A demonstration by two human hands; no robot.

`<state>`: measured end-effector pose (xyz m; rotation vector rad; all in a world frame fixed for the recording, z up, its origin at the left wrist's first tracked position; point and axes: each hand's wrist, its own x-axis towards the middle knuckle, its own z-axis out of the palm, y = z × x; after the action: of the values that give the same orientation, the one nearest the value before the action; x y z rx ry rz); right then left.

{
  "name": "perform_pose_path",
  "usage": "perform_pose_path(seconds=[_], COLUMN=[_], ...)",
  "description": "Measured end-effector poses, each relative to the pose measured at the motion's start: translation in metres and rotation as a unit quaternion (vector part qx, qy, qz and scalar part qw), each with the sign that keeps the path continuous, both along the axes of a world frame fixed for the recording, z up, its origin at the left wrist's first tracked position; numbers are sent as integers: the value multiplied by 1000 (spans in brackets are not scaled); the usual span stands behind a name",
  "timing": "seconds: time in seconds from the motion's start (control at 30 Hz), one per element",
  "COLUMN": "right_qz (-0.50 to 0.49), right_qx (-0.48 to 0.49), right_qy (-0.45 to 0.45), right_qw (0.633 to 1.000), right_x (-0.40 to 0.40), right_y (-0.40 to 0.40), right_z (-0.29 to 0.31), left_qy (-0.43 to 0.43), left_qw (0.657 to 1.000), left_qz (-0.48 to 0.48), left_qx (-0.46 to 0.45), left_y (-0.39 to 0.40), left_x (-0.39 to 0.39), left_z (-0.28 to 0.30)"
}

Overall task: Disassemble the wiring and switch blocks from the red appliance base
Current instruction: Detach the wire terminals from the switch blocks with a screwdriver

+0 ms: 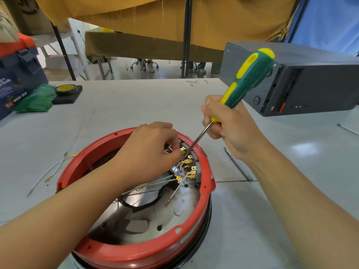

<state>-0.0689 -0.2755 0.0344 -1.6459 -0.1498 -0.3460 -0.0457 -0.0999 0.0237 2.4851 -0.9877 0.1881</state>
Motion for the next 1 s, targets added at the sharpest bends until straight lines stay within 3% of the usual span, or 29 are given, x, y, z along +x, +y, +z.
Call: perform_pose_path(seconds=[0.2, 0.47, 0.87, 1.0], right_qz=[-6, 4, 0, -4], right_qx=[29, -9, -212, -154], right_qy=[-71, -70, -132, -105], right_qw=[997, 998, 968, 982], right_x=[-2, -4, -10, -9], right_y=[-12, -10, 16, 11], right_z=[22, 24, 37, 34], left_qy=[-1, -5, -16, -13], left_qw=[1000, 1000, 1000, 1000], left_qz=[-1, 3, -3, -3], left_qx=[1, 7, 9, 13], left_y=[1, 1, 1, 1], left_x=[1, 1, 1, 0], left_z=[-1, -2, -2, -1])
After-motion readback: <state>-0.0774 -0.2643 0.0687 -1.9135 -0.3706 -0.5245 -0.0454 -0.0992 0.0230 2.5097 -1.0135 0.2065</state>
